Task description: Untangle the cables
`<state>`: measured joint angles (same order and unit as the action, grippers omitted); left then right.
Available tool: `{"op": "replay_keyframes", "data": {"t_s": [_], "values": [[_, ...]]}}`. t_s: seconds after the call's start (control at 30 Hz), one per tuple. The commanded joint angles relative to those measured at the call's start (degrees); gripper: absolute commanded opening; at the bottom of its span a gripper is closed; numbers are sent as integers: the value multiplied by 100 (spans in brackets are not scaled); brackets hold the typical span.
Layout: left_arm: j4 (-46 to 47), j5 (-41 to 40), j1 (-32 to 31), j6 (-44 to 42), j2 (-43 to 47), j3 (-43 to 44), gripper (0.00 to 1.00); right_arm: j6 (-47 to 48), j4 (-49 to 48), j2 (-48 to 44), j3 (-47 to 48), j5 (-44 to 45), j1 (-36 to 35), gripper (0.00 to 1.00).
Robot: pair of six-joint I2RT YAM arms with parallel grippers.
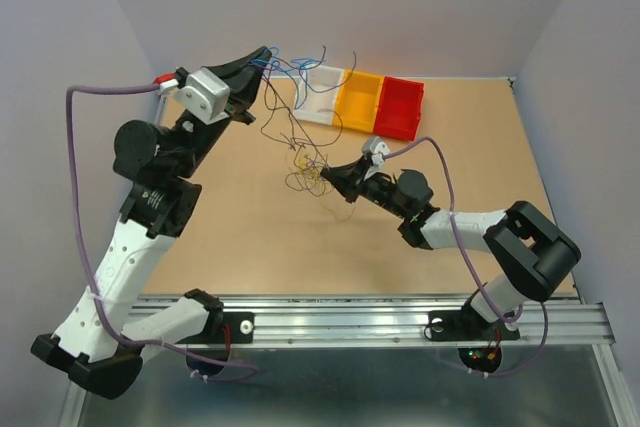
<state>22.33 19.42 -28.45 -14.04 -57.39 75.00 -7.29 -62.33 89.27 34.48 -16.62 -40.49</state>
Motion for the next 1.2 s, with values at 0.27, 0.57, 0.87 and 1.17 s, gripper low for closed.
{"op": "replay_keyframes", "data": {"t_s": [0.27, 0.57, 0.87, 1.17], "values": [[640, -1467, -12, -327, 518, -1527, 0, 70, 115, -682, -406, 897, -3, 4], [2066, -1143, 6, -196, 632, -3623, 0, 166, 941, -1746, -732, 925, -3, 53], [2047, 114, 6, 16, 729, -3870, 0, 377, 977, -1141, -338, -789, -3, 77], [1986, 334, 6, 60, 737, -3862, 0, 474, 872, -192, 155, -1140, -3, 83]]}}
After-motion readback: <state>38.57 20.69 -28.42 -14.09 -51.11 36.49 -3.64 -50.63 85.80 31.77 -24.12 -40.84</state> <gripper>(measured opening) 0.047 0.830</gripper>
